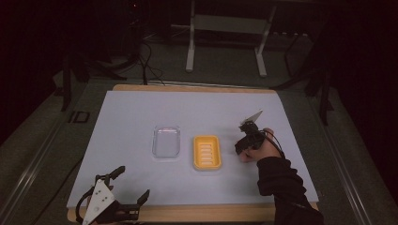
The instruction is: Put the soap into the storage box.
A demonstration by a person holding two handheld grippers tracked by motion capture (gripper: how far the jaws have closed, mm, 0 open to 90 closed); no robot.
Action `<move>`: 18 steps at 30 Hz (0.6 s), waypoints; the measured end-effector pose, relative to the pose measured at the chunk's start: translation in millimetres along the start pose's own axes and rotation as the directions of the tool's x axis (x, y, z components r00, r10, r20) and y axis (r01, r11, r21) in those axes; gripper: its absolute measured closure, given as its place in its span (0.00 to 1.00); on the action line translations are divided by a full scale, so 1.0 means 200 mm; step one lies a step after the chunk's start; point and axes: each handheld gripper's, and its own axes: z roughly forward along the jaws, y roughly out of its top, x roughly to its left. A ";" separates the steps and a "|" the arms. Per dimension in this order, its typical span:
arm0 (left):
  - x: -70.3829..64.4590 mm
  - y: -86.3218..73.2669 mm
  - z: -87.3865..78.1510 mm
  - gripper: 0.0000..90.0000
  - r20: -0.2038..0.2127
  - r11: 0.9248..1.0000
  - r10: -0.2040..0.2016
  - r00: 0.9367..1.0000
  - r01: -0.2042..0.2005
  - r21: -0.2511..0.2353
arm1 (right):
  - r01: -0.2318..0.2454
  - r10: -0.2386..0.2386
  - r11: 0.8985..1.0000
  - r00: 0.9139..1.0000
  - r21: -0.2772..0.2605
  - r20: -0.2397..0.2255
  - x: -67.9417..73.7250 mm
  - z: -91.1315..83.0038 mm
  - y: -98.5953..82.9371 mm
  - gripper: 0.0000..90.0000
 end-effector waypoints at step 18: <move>0.02 0.02 0.06 0.00 0.041 0.998 -0.055 0.998 0.056 -0.031 | -0.074 0.075 0.996 0.997 -0.053 0.026 0.25 -0.27 0.09 0.42</move>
